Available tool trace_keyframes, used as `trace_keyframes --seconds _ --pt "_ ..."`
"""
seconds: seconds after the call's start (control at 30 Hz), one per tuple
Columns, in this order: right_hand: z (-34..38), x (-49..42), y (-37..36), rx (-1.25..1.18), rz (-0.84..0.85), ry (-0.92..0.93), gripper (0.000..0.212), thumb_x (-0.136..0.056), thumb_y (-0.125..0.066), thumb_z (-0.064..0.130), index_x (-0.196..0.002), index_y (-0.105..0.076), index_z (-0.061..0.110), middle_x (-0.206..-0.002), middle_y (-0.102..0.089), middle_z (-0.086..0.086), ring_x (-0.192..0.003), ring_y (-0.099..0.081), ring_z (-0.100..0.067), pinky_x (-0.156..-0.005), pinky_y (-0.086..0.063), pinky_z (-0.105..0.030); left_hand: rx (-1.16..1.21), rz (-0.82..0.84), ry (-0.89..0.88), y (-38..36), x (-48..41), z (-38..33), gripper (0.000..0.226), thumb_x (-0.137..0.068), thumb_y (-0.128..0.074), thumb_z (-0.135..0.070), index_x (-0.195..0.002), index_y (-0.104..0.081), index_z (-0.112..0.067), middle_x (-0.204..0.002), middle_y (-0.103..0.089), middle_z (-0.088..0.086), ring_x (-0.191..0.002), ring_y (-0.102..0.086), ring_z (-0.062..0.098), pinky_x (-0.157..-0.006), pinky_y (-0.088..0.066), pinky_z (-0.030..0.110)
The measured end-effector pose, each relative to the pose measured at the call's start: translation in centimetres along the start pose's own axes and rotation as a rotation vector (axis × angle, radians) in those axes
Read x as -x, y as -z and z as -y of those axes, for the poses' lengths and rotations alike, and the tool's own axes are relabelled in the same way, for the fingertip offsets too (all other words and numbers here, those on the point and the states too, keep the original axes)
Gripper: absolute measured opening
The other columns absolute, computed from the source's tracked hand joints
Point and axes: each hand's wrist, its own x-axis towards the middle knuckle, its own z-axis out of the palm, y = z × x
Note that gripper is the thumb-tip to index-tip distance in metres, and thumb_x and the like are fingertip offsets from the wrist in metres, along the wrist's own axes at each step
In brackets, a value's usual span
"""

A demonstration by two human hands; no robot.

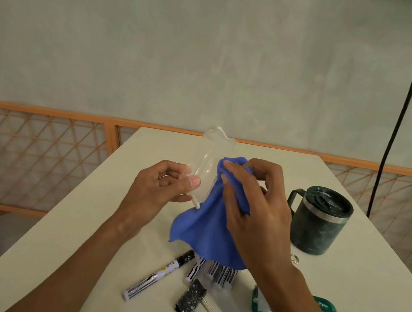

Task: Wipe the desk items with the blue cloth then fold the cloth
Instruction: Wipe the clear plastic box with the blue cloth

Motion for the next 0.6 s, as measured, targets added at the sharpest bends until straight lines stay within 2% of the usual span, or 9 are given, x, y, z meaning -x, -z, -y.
trace_keyframes --seconds 0.1,0.23,0.3,0.37,0.47,0.57,0.6 --pt "-0.3 0.0 -0.2 0.056 -0.022 0.038 0.032 -0.105 -0.063 0.023 -0.134 -0.071 0.011 -0.132 -0.047 0.003 -0.103 -0.051 -0.003 -0.084 -0.044 -0.014 -0.070 0.020 -0.025 -0.2 0.2 0.2 0.063 -0.066 -0.091 -0.055 -0.116 -0.078 -0.019 -0.103 -0.074 0.005 -0.091 -0.073 0.021 -0.087 -0.066 0.049" --pt "-0.8 -0.1 -0.3 0.088 -0.062 0.004 0.031 -0.103 -0.064 0.021 -0.129 -0.071 0.006 -0.128 -0.054 -0.006 -0.109 -0.060 -0.018 -0.084 -0.049 -0.022 -0.179 0.017 -0.051 -0.3 0.1 0.5 0.068 -0.065 -0.092 -0.066 -0.119 -0.077 -0.027 -0.104 -0.075 -0.004 -0.096 -0.074 0.020 -0.099 -0.060 0.059" --pt "-0.6 -0.1 -0.4 0.097 -0.073 -0.004 0.031 -0.104 -0.064 0.021 -0.130 -0.071 0.006 -0.127 -0.055 -0.008 -0.109 -0.062 -0.021 -0.084 -0.050 -0.024 -0.195 0.016 -0.054 -0.3 0.1 0.5 0.072 -0.064 -0.091 -0.072 -0.120 -0.076 -0.028 -0.105 -0.075 -0.005 -0.097 -0.074 0.020 -0.100 -0.058 0.061" --pt "-0.3 -0.1 -0.4 0.095 -0.058 0.001 0.032 -0.105 -0.064 0.021 -0.132 -0.071 0.005 -0.130 -0.051 -0.003 -0.110 -0.061 -0.016 -0.088 -0.050 -0.021 -0.202 0.011 -0.065 -0.4 0.2 0.4 0.068 -0.066 -0.090 -0.067 -0.120 -0.076 -0.028 -0.105 -0.075 -0.008 -0.097 -0.074 0.018 -0.100 -0.058 0.061" --pt "-0.5 -0.1 -0.4 0.083 -0.029 -0.042 0.034 -0.107 -0.059 0.024 -0.135 -0.069 0.009 -0.132 -0.047 0.002 -0.113 -0.053 -0.006 -0.094 -0.041 -0.007 -0.172 -0.009 -0.077 -0.3 0.2 0.2 0.063 -0.067 -0.089 -0.060 -0.119 -0.077 -0.025 -0.104 -0.076 -0.009 -0.097 -0.074 0.021 -0.095 -0.063 0.055" --pt "-1.2 -0.2 -0.2 0.081 -0.013 -0.103 0.034 -0.107 -0.054 0.028 -0.133 -0.068 0.012 -0.131 -0.048 0.000 -0.111 -0.047 0.001 -0.092 -0.034 0.000 -0.045 -0.015 -0.064 -0.1 0.2 -0.1 0.063 -0.066 -0.087 -0.053 -0.117 -0.077 -0.017 -0.100 -0.076 -0.003 -0.103 -0.073 0.034 -0.079 -0.065 0.033" --pt "-1.4 -0.1 -0.2 0.080 -0.012 -0.103 0.034 -0.107 -0.054 0.028 -0.132 -0.068 0.012 -0.131 -0.048 0.000 -0.111 -0.045 0.002 -0.092 -0.034 0.001 -0.028 -0.015 -0.069 0.0 0.2 -0.2 0.063 -0.066 -0.087 -0.053 -0.117 -0.077 -0.016 -0.101 -0.077 -0.001 -0.104 -0.072 0.034 -0.077 -0.064 0.030"
